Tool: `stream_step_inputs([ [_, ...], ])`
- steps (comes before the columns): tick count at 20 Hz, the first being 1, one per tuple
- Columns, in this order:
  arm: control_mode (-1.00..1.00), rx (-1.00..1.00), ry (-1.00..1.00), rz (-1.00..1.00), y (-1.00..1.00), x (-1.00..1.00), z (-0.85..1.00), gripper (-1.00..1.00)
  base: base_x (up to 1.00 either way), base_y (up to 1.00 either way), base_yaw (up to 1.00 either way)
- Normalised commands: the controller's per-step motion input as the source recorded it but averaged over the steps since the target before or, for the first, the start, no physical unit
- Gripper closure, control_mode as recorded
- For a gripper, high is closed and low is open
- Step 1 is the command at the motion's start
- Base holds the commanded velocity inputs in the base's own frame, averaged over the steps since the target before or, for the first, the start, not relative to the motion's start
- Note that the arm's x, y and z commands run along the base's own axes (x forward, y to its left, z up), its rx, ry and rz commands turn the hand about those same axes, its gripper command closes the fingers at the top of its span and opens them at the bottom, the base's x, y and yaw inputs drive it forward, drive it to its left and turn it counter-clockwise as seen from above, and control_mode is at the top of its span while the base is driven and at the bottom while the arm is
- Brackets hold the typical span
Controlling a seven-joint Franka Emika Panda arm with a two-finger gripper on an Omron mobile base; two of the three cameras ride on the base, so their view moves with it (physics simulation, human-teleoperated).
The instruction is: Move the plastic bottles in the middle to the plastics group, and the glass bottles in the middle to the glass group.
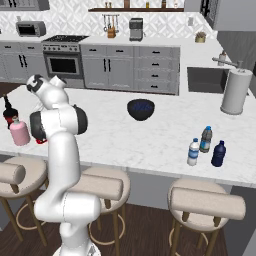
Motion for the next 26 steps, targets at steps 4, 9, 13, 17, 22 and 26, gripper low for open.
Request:
stream_step_inputs([
  [4,-1.00,0.00,0.00,0.00,0.08,0.00,0.00,1.00,0.00,0.00,0.00],
  [9,-1.00,0.00,0.00,0.00,0.00,0.00,0.00,-1.00,0.00,0.00,0.00],
  [13,-1.00,0.00,0.00,0.00,0.00,0.00,0.00,-1.00,0.00,0.00,0.00],
  [17,-1.00,0.00,0.00,0.00,0.00,0.00,0.00,-1.00,0.00,0.00,0.00],
  [22,-1.00,0.00,0.00,0.00,-0.11,-0.04,0.06,-1.00,0.00,0.00,0.00],
  [26,-1.00,0.01,-0.02,0.00,-0.37,-0.10,0.25,-1.00,0.00,0.00,0.00],
])
